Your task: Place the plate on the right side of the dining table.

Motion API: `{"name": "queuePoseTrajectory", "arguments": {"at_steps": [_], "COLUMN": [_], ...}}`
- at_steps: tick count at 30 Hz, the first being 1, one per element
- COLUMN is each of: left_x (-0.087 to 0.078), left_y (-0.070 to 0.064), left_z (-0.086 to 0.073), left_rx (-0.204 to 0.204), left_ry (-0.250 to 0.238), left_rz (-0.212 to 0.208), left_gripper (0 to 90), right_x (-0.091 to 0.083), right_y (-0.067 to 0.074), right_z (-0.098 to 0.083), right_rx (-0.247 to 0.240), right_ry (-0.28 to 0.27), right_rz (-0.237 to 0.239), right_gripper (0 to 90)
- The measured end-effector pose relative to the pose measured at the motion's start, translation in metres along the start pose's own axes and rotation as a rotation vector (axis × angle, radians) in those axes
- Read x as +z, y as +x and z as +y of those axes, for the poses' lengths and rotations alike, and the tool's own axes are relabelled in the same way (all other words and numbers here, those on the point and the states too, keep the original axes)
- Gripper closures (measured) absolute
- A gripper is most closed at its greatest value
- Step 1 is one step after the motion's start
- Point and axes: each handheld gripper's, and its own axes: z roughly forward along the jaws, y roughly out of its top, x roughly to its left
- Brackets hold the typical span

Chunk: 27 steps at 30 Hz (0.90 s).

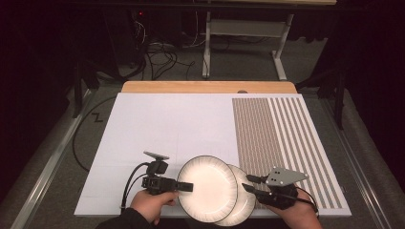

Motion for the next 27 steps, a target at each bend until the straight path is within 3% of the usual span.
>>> {"name": "queuePoseTrajectory", "arguments": {"at_steps": [6,14,27], "left_x": [-0.001,-0.005,-0.012], "left_y": [-0.003,-0.005,-0.004], "left_z": [0.002,0.004,0.011], "left_rx": [0.03,0.101,0.212], "left_ry": [-0.016,-0.05,-0.126], "left_rz": [0.001,-0.007,0.012], "left_gripper": [75.8,76.9,77.6], "right_x": [-0.003,-0.006,-0.012], "right_y": [-0.005,-0.014,-0.025], "right_z": [-0.003,-0.009,-0.016], "right_rx": [0.029,0.056,0.111], "right_ry": [-0.025,-0.057,-0.079], "right_rz": [-0.056,-0.114,-0.181], "right_gripper": [58.3,47.6,41.7]}}
